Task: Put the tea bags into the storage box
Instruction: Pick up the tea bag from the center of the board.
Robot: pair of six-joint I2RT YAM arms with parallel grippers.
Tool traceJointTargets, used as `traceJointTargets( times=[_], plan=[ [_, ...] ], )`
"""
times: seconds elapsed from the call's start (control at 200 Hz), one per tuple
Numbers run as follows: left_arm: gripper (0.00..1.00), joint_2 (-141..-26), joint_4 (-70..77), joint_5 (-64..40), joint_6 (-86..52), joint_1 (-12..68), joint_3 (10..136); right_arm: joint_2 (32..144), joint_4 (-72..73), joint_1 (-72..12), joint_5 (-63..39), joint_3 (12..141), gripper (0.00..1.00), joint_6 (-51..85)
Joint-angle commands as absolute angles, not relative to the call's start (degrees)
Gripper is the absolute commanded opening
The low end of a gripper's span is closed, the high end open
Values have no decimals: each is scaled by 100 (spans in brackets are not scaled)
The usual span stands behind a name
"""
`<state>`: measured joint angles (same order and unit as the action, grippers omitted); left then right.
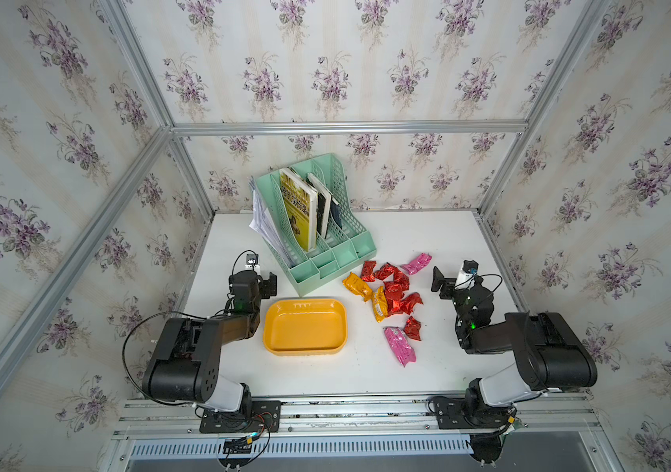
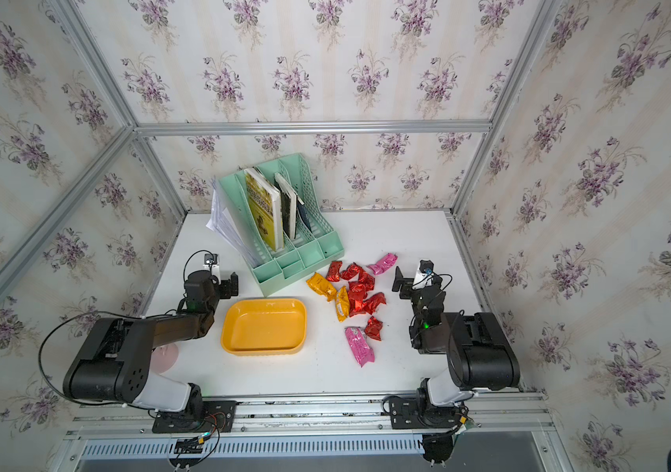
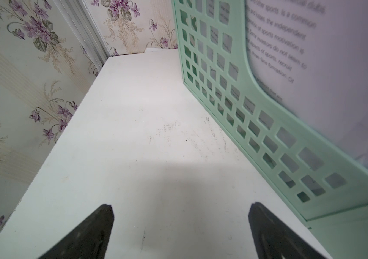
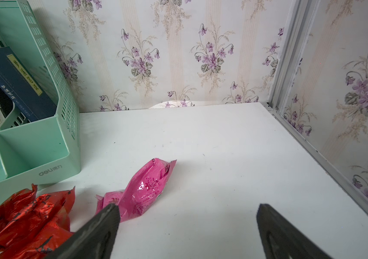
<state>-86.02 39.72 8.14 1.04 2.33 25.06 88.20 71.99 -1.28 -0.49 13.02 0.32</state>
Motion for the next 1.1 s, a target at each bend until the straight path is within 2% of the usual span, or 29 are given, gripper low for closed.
traceJointTargets(
  times=[0.0, 0.1, 0.215, 0.34, 0.51, 0.575, 0.659, 0.699, 0.854, 0.919, 1.099],
  plan=[
    [99, -8574, 4087, 800, 102, 229, 2522, 8790, 7244, -132, -14, 1302, 100, 59],
    [99, -8560, 4113, 809, 106, 229, 2505, 8490, 6191, -141, 469, 1755, 100, 251],
    [99, -8419, 3735, 817, 125, 242, 2728, 8273, 5015, -145, 384, 2369, 100, 209],
    [99, -8214, 754, 1010, -37, 246, 4348, 7714, 3727, -145, 980, 2872, 100, 781],
    [99, -8165, -1274, 1001, -1138, 322, 5467, 7678, 16, -132, 1497, 4621, 100, 2453],
    [99, -7950, -1571, 1010, -1600, 450, 5440, 7758, -798, -132, 1113, 4969, 100, 2384],
    [99, -7629, -1729, 1302, -2049, 848, 5208, 7444, -1083, -140, 441, 4779, 87, 2347],
    [99, -7488, -1881, 1529, -2234, 1083, 5149, 7202, -1151, -157, 209, 4612, 85, 2354],
    [99, -7085, -2610, 1873, -2776, 1834, 5156, 6598, -1786, -300, -966, 4272, 90, 2287],
    [99, -6965, -2879, 2076, -2822, 2089, 5240, 6522, -2174, -685, -1196, 4287, 89, 2226],
    [99, -6540, -3866, 2466, -3031, 2171, 5613, 6624, -2873, -2869, -293, 4573, 80, 2321]
  ],
)
